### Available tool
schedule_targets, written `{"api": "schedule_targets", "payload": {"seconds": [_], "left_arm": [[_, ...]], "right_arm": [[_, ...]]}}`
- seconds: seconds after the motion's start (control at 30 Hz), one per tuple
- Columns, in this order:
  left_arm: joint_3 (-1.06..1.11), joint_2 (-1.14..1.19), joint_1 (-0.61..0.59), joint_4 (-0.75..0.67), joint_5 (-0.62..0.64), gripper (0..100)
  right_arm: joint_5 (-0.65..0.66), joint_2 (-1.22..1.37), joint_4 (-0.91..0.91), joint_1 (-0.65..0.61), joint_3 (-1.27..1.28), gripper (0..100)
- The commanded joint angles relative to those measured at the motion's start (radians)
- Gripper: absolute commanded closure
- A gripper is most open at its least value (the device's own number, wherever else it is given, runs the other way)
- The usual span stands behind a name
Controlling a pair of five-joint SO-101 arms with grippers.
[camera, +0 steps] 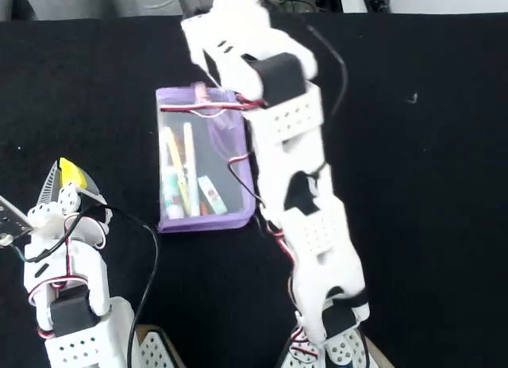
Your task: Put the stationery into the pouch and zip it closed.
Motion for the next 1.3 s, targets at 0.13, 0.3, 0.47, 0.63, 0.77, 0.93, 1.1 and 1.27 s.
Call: {"api": "schedule_targets", "payload": {"seconds": [0.13, 0.3, 0.47, 0.63, 0.77, 0.93, 1.1, 1.27], "left_arm": [[-0.015, -0.006, -0.007, -0.025, 0.012, 97], [-0.013, -0.006, -0.007, -0.025, 0.012, 97], [-0.013, -0.006, -0.007, -0.025, 0.012, 97], [-0.013, -0.006, -0.007, -0.025, 0.012, 97], [-0.013, -0.006, -0.007, -0.025, 0.012, 97], [-0.013, -0.006, -0.007, -0.025, 0.012, 97], [-0.012, -0.006, -0.007, -0.025, 0.012, 97], [-0.012, -0.006, -0.007, -0.023, 0.012, 97]], "right_arm": [[0.038, -0.209, 0.118, -0.017, -0.045, 97.8], [-0.046, -0.101, 0.199, -0.017, 0.024, 83.7], [-0.052, 0.116, 0.091, -0.017, 0.157, 79.4], [-0.052, 0.320, -0.029, -0.017, 0.163, 79.3], [-0.051, 0.417, -0.064, -0.015, 0.163, 79.3], [-0.046, 0.483, -0.101, -0.017, 0.165, 79.3], [-0.052, 0.518, -0.115, -0.015, 0.163, 79.6], [-0.046, 0.524, -0.117, -0.015, 0.171, 87.6]]}}
